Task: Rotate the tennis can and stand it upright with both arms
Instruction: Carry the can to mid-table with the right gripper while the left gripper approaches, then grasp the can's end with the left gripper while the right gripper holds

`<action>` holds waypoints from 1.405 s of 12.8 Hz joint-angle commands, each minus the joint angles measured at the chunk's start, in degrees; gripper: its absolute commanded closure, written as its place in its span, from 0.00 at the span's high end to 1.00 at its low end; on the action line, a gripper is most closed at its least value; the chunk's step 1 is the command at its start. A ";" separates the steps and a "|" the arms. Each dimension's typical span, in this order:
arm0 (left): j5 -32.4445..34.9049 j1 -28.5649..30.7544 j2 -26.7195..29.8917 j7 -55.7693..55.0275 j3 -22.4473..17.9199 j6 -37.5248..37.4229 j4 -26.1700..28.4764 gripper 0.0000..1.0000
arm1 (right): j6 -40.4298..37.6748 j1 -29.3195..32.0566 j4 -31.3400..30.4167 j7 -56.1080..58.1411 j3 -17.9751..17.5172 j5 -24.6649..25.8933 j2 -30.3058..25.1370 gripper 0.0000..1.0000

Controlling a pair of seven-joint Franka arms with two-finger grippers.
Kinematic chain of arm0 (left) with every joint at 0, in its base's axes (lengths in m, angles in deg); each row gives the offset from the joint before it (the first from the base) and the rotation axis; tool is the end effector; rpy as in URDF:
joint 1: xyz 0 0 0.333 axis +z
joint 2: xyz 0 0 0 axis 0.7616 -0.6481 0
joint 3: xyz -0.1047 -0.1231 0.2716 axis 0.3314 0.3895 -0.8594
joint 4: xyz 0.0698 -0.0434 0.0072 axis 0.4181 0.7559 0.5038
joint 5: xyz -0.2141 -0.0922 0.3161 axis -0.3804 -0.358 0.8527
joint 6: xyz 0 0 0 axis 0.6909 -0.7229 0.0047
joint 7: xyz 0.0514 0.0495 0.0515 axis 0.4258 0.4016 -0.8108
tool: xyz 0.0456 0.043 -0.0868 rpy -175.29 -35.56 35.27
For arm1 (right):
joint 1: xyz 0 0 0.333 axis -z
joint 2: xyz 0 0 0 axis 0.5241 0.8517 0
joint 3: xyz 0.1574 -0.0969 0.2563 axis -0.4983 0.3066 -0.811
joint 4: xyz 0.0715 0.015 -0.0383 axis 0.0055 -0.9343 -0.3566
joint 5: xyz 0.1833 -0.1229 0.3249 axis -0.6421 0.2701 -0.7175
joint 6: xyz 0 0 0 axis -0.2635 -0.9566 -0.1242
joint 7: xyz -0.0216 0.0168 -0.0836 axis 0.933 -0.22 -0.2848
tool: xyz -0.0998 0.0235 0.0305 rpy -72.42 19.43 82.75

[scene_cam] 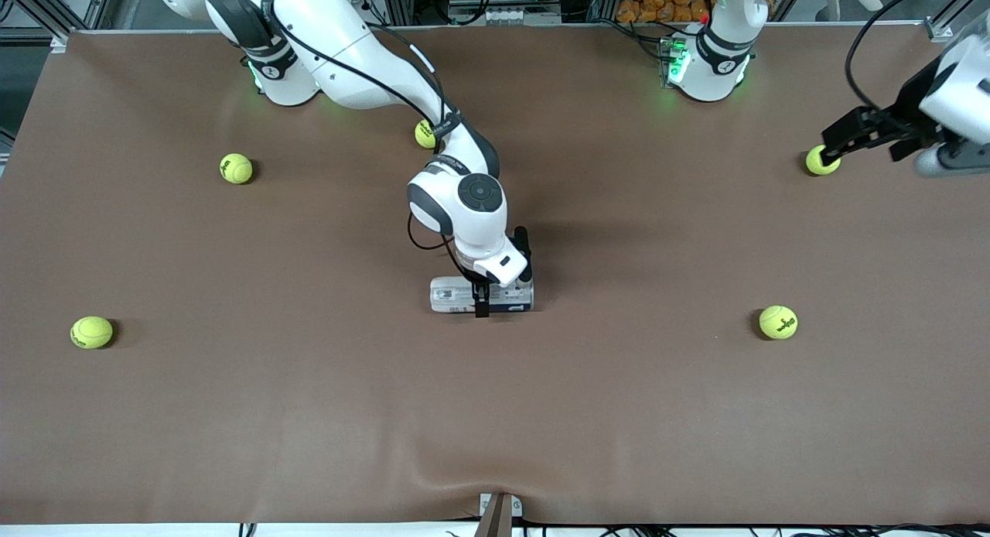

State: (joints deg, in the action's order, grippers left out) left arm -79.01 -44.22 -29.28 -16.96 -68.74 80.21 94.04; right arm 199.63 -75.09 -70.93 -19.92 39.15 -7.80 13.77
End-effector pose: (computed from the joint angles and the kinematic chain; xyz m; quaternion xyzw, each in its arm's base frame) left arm 0.5325 -0.0651 0.6249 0.9982 0.0327 -0.0447 0.0245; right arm 0.5483 0.4945 0.1914 0.6805 0.7253 0.0520 0.0907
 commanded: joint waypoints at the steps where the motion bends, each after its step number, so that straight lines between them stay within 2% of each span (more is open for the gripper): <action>1: -2.10 -0.55 -3.66 1.33 0.39 0.44 0.19 1.00 | -0.59 0.60 0.40 0.30 -0.64 0.73 -1.14 1.00; 2: -2.62 -1.51 -5.33 1.33 0.65 1.23 0.19 1.00 | -0.59 0.60 0.40 0.30 -0.72 0.64 -1.50 1.00; 5: -11.12 -1.96 -10.78 -0.24 0.74 2.46 1.59 1.00 | -3.73 0.60 0.40 0.30 -0.81 0.47 -3.16 1.00; 7: -18.76 -1.79 -11.76 -0.34 0.74 7.71 7.11 1.00 | -7.43 0.60 0.40 0.21 -0.99 0.29 -5.01 1.00; 9: -28.24 -1.87 -11.67 -0.95 0.74 14.21 14.57 1.00 | -7.79 0.59 0.40 0.21 -1.08 0.21 -6.15 1.00; 11: -38.08 -2.14 -12.11 -0.95 1.35 20.19 20.82 1.00 | -8.06 0.60 0.40 0.21 -0.99 -3.11 -7.12 1.00; 14: -49.35 -5.55 -16.84 -0.95 2.76 26.61 22.61 1.00 | -10.25 2.25 0.31 -0.23 -0.55 -8.22 -9.14 1.00; 18: -66.66 -12.14 -23.17 2.54 2.76 40.40 23.40 1.00 | -11.57 7.79 0.23 -0.94 -0.64 -9.37 -11.60 1.00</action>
State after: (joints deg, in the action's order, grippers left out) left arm -139.56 -53.98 -49.82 -16.67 -66.05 115.11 117.50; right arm 189.47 -70.07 -69.72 -20.48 39.38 -15.89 4.51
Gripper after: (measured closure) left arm 0.000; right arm 0.000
